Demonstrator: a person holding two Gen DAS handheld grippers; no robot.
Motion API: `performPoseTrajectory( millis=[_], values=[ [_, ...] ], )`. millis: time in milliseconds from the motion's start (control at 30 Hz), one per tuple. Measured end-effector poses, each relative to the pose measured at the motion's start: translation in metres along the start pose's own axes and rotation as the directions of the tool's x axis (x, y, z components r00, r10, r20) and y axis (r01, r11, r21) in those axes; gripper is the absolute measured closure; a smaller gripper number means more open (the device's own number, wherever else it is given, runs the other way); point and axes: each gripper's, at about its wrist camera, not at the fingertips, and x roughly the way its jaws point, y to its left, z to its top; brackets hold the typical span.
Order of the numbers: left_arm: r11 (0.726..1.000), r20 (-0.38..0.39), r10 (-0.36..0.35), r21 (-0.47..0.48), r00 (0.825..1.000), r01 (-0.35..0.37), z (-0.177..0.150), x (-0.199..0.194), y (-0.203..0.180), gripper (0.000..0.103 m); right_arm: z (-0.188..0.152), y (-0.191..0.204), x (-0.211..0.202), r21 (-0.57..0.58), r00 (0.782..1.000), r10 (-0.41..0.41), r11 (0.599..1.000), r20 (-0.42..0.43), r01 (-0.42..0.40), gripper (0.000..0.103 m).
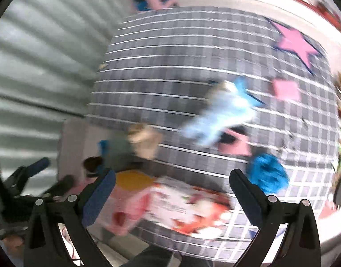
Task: Organize soft objects
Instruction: 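Grasp the blue fluffy duster with the left tool while the right tool grasps the blue cloth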
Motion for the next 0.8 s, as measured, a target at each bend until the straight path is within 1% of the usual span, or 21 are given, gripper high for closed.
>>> performPoseTrajectory(
  millis=[133, 200, 267, 400, 500, 600, 700, 800],
  values=[
    [0.997, -0.026, -0.001, 0.078, 1.000, 0.003, 0.017, 0.009, -0.048, 0.000, -0.017, -0.072, 0.016, 0.140, 0.999, -0.038, 0.989, -0.037, 0.043, 0.000],
    [0.995, -0.050, -0.006, 0.104, 0.999, 0.011, 0.025, 0.020, -0.071, 0.000, -0.026, -0.099, 0.023, 0.194, 0.997, -0.045, 0.979, -0.060, 0.056, 0.000],
    [0.993, -0.072, -0.008, 0.113, 0.997, 0.016, 0.032, 0.033, -0.090, 0.000, -0.034, -0.123, 0.030, 0.231, 0.995, -0.046, 0.971, -0.086, 0.065, 0.000],
    [0.992, -0.125, 0.037, 0.128, 0.992, -0.021, 0.047, 0.074, -0.124, 0.000, -0.049, -0.155, 0.045, 0.264, 0.992, -0.044, 0.962, -0.121, 0.075, 0.000],
    [0.991, -0.167, 0.082, 0.121, 0.983, -0.062, 0.056, 0.111, -0.139, 0.000, -0.053, -0.162, 0.052, 0.232, 0.990, -0.060, 0.969, -0.127, 0.089, 0.000],
    [0.991, -0.189, 0.100, 0.105, 0.977, -0.081, 0.062, 0.134, -0.143, 0.000, -0.052, -0.159, 0.061, 0.173, 0.989, -0.077, 0.980, -0.125, 0.098, 0.000],
    [0.991, -0.188, 0.118, 0.082, 0.975, -0.104, 0.072, 0.152, -0.143, 0.000, -0.048, -0.156, 0.073, 0.141, 0.988, -0.078, 0.985, -0.132, 0.096, 0.000],
    [0.991, -0.161, 0.126, 0.074, 0.979, -0.115, 0.079, 0.160, -0.144, 0.000, -0.042, -0.155, 0.086, 0.131, 0.988, -0.065, 0.988, -0.141, 0.084, 0.000]
  ],
)
